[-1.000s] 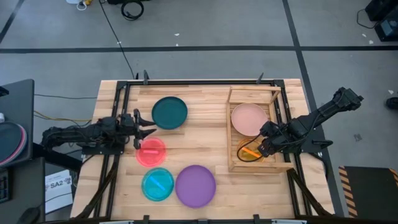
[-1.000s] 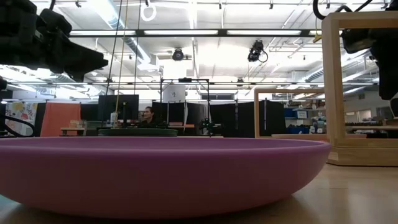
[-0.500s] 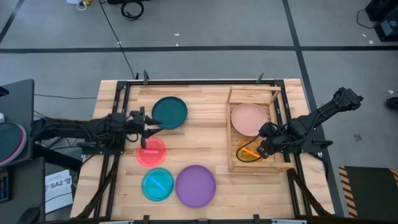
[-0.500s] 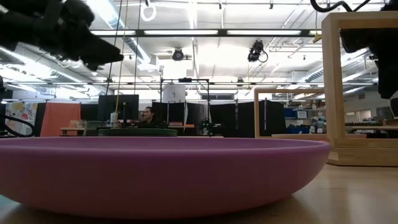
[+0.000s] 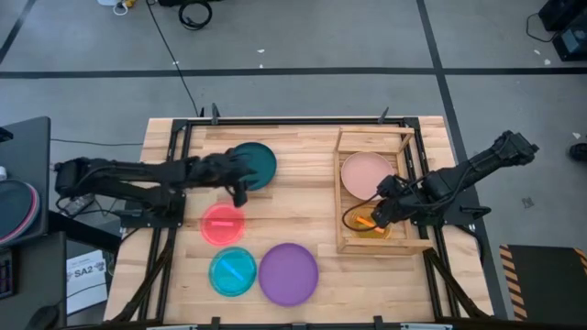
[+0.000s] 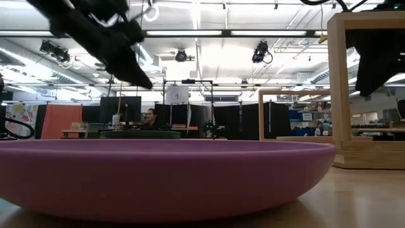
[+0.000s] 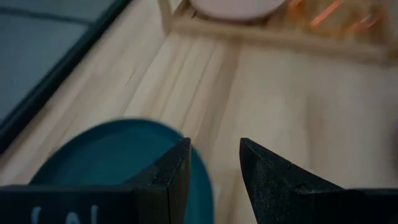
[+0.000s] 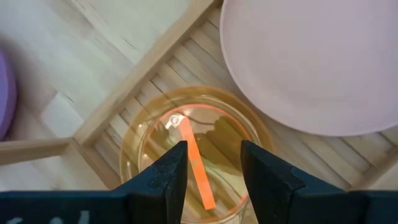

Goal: Place and stack plates onto a shelf
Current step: Stack the blue plate on top of the brown plate on the shelf

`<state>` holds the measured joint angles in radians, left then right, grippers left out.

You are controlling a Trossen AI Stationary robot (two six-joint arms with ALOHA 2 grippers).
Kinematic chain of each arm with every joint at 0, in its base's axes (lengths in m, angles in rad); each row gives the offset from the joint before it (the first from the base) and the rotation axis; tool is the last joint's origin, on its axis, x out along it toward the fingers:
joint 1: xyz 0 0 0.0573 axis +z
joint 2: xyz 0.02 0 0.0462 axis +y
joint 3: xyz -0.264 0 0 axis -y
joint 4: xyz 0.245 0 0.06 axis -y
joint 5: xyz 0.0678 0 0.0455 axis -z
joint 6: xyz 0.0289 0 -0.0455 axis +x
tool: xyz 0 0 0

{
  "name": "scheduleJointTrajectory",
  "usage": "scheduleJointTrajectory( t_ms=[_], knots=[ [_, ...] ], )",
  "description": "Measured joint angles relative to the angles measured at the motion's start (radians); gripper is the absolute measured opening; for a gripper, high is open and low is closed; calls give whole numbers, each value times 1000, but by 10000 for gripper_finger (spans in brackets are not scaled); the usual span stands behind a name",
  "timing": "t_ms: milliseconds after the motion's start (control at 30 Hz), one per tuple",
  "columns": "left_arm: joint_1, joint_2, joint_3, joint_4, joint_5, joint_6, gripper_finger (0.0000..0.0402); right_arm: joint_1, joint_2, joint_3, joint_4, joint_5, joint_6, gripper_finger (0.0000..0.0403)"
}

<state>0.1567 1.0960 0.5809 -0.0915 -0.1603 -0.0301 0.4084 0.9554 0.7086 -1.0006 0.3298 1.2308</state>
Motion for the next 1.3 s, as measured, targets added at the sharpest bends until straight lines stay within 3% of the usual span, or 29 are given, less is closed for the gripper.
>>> scheduleJointTrajectory(
  t_ms=[233, 567, 1100, 1300],
  knots=[
    [16, 164, 21, -13, 0, -11, 144, -26, 0, 0, 25, 1, -60, 154],
    [16, 292, 21, -19, 0, -11, 144, -39, 0, 0, 36, 2, -64, 154],
    [16, 366, 21, -17, 0, -11, 140, -39, 0, 0, 36, 2, -64, 154],
    [16, 366, 21, -17, 0, -12, 113, -39, 0, 0, 36, 1, -64, 154]
  ],
)
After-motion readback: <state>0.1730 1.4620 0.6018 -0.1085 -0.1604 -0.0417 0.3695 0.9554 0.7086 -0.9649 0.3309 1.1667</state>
